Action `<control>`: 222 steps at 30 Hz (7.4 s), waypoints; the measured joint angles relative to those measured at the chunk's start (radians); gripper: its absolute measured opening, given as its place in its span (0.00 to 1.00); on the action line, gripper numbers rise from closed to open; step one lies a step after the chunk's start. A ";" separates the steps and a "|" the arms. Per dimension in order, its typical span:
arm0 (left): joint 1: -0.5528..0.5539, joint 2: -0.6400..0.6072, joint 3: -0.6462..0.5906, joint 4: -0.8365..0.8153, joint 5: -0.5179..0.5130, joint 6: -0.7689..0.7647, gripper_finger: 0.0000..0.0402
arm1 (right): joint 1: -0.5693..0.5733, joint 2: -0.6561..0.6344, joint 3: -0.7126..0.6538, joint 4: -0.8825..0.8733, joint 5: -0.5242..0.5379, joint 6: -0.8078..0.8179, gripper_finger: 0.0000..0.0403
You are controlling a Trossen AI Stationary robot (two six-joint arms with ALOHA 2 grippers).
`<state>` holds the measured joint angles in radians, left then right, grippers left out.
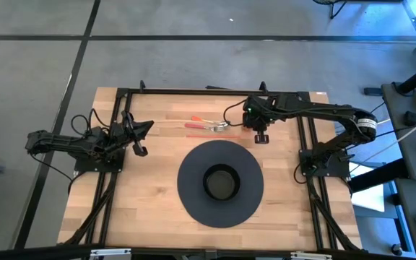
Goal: Pick & Place Utensil
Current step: Put the brown cup on the blue mat to the top right of the black bowl, then put the orange straw into the brown cup
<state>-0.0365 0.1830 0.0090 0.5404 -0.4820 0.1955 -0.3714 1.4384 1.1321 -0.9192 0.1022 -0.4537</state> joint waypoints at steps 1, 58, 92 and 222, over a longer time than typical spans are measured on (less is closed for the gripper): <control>0.000 0.000 0.000 0.000 0.000 0.000 0.01 | 0.000 0.000 0.011 -0.001 0.013 0.001 0.05; 0.000 0.000 0.000 -0.053 -0.051 -0.019 0.00 | 0.734 0.149 0.456 -0.468 0.102 0.506 0.03; 0.000 0.000 0.000 -0.051 -0.058 -0.018 0.00 | 0.559 0.064 0.079 -0.162 -0.036 0.409 0.11; 0.484 1.626 1.277 -1.200 0.515 0.029 0.08 | 0.280 -1.199 -1.041 1.168 -0.094 0.277 0.02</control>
<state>0.4476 1.8087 1.2856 -0.6599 0.0329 0.2244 -0.0914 0.2394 0.0906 0.2489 0.0086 -0.1769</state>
